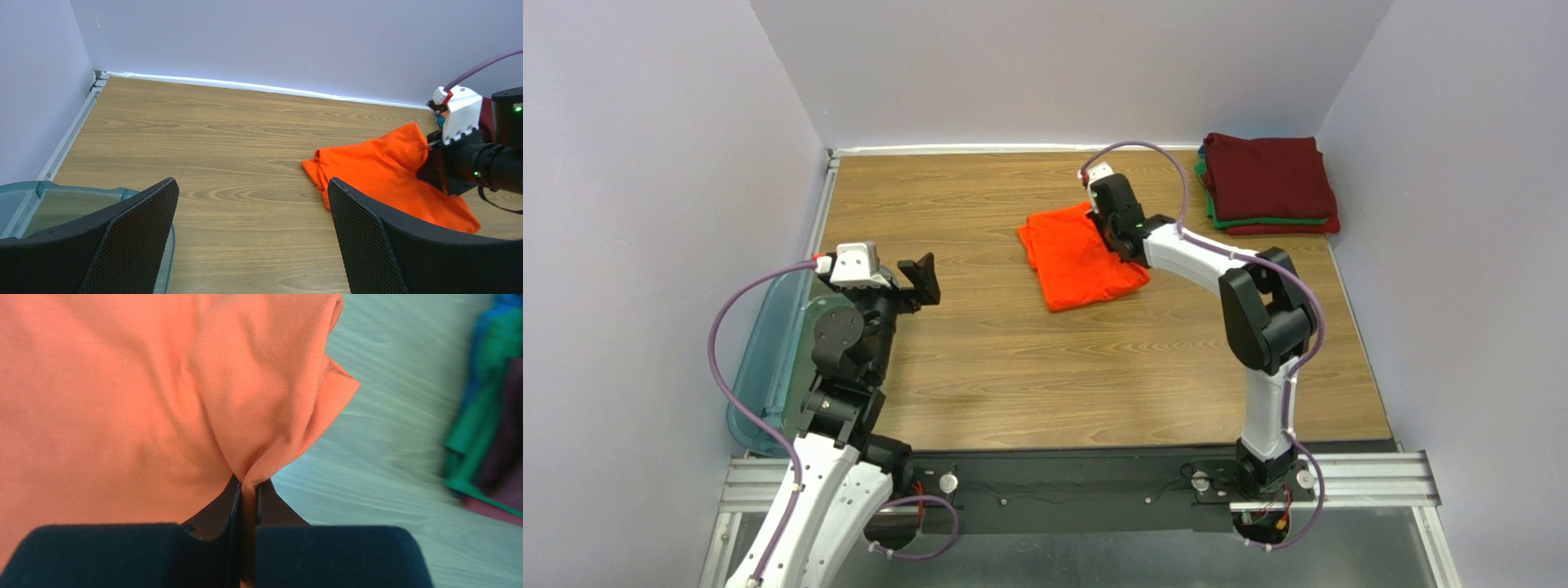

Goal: Fold and stack the t-shirts
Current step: Neatly place the folded tshirt to the corner

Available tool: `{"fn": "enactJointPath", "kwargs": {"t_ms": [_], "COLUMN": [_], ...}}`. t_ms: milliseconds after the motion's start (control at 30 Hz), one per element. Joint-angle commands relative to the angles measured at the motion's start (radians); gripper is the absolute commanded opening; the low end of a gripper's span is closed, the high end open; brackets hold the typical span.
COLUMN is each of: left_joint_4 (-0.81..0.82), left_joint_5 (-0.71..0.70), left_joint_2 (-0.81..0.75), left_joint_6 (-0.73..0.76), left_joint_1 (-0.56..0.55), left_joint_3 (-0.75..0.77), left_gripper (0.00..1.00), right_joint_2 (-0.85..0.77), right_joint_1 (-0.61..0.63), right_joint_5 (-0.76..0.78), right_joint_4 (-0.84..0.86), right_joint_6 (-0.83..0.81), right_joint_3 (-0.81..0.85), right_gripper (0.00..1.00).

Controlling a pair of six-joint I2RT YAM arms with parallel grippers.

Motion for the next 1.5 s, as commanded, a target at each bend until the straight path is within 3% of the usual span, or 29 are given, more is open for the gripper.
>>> {"fn": "enactJointPath", "kwargs": {"t_ms": [0, 767, 1467], "left_joint_4": [0.024, 0.038, 0.039], "left_joint_5": [-0.027, -0.046, -0.060], "left_joint_2": [-0.012, 0.015, 0.021], "left_joint_6": [0.023, 0.041, 0.047], "left_joint_1": [-0.004, -0.004, -0.004], "left_joint_3": [-0.013, -0.025, -0.025], "left_gripper": [0.98, 0.98, 0.98], "right_joint_2": [-0.041, 0.000, 0.008], "right_joint_1": [-0.065, -0.252, -0.292], "right_joint_5": [0.130, 0.222, 0.397], "right_joint_4": [-0.004, 0.007, 0.008], "right_joint_6": [-0.120, -0.376, -0.456], "right_joint_3": [0.022, 0.214, 0.358], "right_gripper": [0.01, 0.01, 0.01]}}
